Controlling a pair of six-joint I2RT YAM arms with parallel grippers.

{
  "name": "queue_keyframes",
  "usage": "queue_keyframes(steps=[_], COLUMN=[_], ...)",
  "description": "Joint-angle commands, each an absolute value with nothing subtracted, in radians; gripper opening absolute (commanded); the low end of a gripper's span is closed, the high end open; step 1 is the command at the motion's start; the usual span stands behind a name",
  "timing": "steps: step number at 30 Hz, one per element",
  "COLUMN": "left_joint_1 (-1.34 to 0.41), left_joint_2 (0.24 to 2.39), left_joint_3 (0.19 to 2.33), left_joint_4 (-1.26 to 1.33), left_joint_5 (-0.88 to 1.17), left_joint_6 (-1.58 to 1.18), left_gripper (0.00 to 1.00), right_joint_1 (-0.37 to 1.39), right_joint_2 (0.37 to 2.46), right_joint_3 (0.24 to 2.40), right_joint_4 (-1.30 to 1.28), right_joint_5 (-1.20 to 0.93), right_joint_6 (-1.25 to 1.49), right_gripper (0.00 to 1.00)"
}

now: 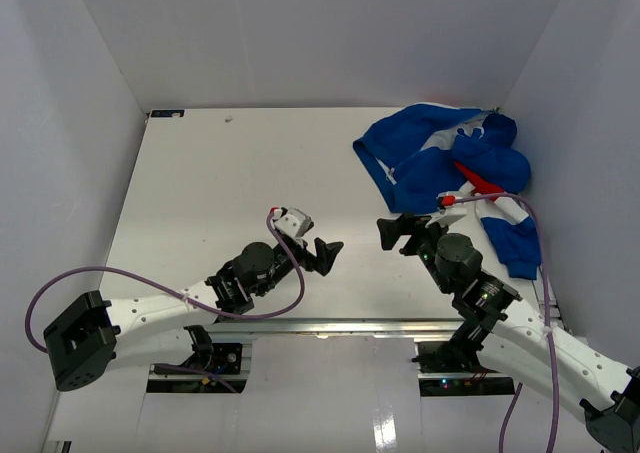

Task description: Zip up the jacket

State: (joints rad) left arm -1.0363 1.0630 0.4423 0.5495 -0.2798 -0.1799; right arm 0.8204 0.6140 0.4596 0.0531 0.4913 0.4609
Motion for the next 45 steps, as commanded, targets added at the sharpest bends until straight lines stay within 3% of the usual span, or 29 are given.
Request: queue_keyframes(steps=[1,8,11,24,33,41,45], left_joint_1=[-1.035,-1.035,-1.035,-1.036,-1.037,-1.037,-1.036], left_joint_2=[1.040,1.049,1.036,0.994,0.943,0.958,0.957], left_joint_3=[0.449,0.466,0.441,0.424,0.407,0.414,0.411], left_joint_4=[0.560,0.519,0.559,0.544,0.548,0.540,0.545], left_joint_5=[-0.281,-0.382,-0.378,-0.550,-0.558,-0.562,-0.571], left_joint_6=[-0.173,-0.164,-0.156,-0.162,-0.175,-0.174,-0.170], left_gripper=[0.98,0.98,0.98,0.98,0.98,0.97,0.97], right_joint_1=[0.825,0.825,0.821,0.562,0.398,0.359,0.365], right_joint_2=[0.578,0.536,0.617,1.380,1.792,2.103,2.189], right_joint_3=[0.437,0.384,0.402,0.951,1.284,1.562,1.615], right_joint_4=[0.110,0.203,0.272,0.151,-0.107,-0.245,-0.268], right_joint_5=[0.509,0.586,0.707,0.707,0.600,0.566,0.423], right_joint_6=[0.461,0.492,0.480,0.512,0.604,0.627,0.603], right_gripper=[0.90,0.90,0.92,0.93,0.90,0.90,0.90])
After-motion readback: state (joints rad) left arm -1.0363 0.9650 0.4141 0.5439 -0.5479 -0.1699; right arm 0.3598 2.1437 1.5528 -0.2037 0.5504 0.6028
